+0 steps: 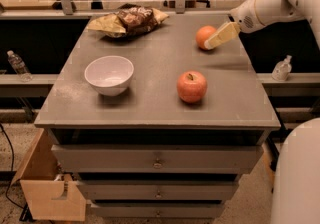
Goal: Move orange near brown chip bag
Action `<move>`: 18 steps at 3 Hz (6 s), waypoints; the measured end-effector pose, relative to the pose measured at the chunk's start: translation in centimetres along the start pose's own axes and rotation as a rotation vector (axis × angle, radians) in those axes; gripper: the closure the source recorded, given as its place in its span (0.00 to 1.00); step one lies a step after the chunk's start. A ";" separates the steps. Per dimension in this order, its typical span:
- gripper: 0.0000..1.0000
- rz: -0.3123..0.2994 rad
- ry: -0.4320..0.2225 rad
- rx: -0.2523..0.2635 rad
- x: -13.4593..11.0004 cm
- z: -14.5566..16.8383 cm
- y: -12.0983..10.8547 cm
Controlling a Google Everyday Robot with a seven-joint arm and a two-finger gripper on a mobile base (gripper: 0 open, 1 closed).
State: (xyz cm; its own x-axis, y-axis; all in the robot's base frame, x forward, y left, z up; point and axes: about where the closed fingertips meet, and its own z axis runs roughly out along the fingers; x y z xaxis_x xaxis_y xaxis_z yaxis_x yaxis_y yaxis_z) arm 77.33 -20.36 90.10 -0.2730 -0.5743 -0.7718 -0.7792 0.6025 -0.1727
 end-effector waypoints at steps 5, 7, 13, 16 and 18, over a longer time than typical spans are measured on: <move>0.72 0.040 0.076 -0.065 0.2 4.0 1.0; 1.00 -0.037 -0.015 0.014 -2.6 -1.5 -0.3; 1.00 -0.168 -0.152 -0.070 -13.5 15.2 9.5; 0.82 -0.145 -0.112 -0.048 -13.4 18.7 8.4; 0.35 -0.144 -0.109 -0.058 -13.3 19.3 8.8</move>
Offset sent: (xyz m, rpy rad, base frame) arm 0.0154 0.0277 -0.0298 -0.0411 0.1320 0.0020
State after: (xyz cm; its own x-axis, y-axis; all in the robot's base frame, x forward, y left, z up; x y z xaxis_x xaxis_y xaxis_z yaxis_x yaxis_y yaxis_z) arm 85.01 3.29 87.04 -0.0959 -0.5871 -0.8038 -0.8378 0.4837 -0.2533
